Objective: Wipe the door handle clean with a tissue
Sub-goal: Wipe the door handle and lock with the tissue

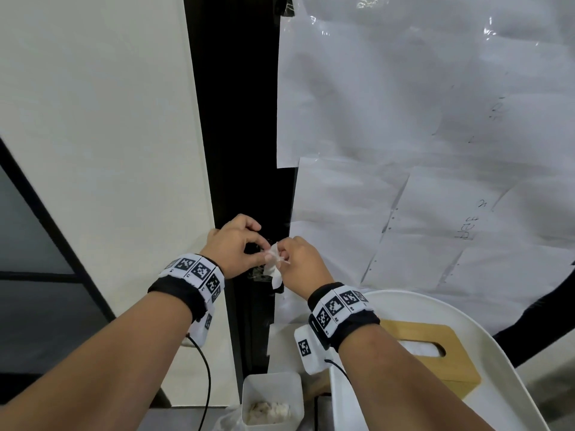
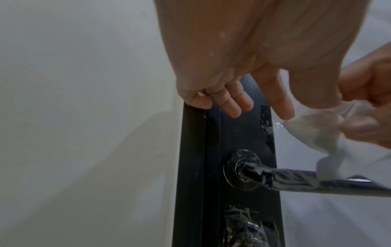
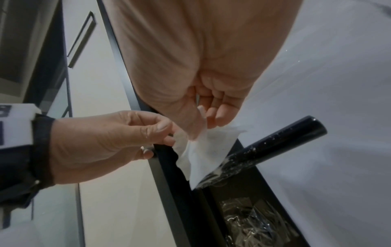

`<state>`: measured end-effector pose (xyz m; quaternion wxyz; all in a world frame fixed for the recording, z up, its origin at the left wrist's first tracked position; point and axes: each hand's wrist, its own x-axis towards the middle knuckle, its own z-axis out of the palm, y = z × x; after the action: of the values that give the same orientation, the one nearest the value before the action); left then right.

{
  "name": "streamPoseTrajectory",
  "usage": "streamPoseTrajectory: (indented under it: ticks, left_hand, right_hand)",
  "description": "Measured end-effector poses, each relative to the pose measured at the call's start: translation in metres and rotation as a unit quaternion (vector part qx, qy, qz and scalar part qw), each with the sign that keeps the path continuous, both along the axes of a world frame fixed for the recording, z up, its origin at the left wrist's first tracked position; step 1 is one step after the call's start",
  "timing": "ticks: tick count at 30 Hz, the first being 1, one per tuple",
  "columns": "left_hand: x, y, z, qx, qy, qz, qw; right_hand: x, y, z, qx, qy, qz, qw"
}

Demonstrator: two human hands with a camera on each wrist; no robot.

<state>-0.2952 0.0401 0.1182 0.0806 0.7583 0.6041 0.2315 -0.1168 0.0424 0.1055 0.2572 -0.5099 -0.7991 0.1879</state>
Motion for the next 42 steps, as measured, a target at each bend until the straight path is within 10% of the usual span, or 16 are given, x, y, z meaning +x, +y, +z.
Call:
streamPoseTrajectory:
  ticks: [23, 42]
  left_hand:
    - [0.003, -0.003, 0.008, -0.063, -0.006, 0.004, 0.998]
    - [0.0, -0.009, 0.009, -0.063, -0.171, -0.054, 0.982]
  right_hand:
    - [-0.002, 0.003, 0.019, -0.025, 0.181, -0.017, 0.983]
    - [0.006, -0.001, 0.012, -0.051, 0.101, -0.076, 0.991]
